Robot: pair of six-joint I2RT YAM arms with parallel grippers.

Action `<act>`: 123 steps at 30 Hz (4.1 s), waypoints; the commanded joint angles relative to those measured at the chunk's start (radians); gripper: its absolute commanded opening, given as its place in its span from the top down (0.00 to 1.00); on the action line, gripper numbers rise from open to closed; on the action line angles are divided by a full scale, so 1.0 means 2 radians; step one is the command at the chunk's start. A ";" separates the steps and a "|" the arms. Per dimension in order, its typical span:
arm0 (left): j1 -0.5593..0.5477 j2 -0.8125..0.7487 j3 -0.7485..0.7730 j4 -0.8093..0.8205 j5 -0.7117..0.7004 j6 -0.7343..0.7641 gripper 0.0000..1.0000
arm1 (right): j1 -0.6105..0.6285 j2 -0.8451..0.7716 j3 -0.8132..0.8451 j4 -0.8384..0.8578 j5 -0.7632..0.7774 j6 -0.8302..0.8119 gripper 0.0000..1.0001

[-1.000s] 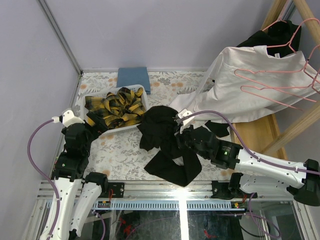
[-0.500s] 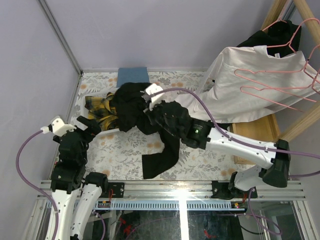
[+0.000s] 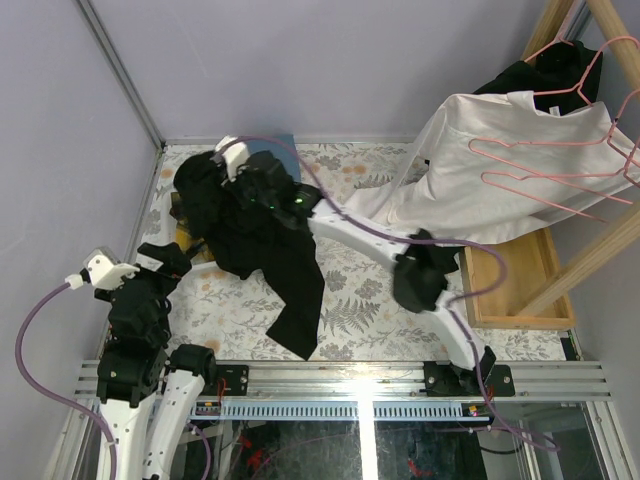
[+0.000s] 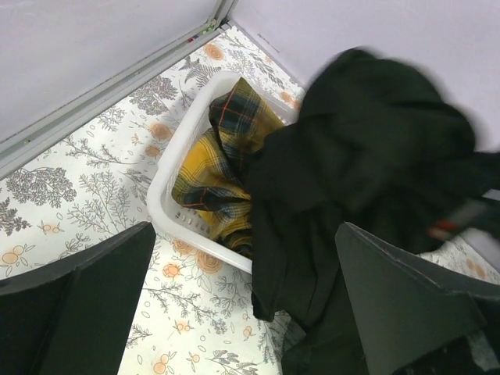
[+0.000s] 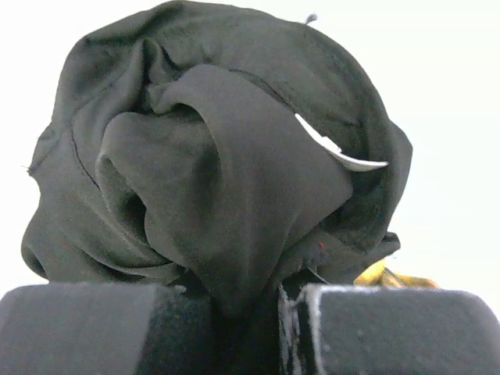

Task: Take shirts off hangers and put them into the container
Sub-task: Place the shirt in the bin.

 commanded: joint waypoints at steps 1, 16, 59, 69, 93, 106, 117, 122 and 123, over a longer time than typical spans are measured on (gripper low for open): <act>0.003 -0.010 0.007 0.002 -0.018 -0.009 0.00 | -0.010 0.170 0.215 -0.130 -0.141 -0.044 1.00; 0.003 0.003 0.006 0.002 -0.013 -0.006 0.00 | -0.010 0.199 0.075 -0.186 -0.082 -0.081 0.93; 0.003 0.022 0.004 0.006 0.006 0.003 0.00 | 0.064 -0.398 -0.555 -0.063 0.108 0.304 0.07; 0.003 0.022 0.003 0.006 0.004 0.003 0.00 | 0.136 -0.227 -0.501 -0.066 0.140 0.327 0.08; 0.002 0.026 0.004 0.008 0.011 0.006 0.00 | 0.151 -0.464 -0.507 0.000 0.292 0.145 1.00; 0.003 0.024 0.003 0.005 0.005 0.004 0.00 | 0.113 -0.235 -0.184 0.023 0.209 0.025 0.99; 0.003 0.024 0.003 0.005 0.006 0.004 0.00 | 0.028 -0.004 -0.151 -0.093 0.121 0.139 0.96; 0.002 0.026 0.004 0.006 0.011 0.005 0.00 | 0.011 0.035 -0.126 -0.162 0.069 0.130 0.88; 0.002 0.026 0.003 0.006 0.012 0.006 0.00 | 0.011 0.029 -0.127 -0.167 0.064 0.128 0.85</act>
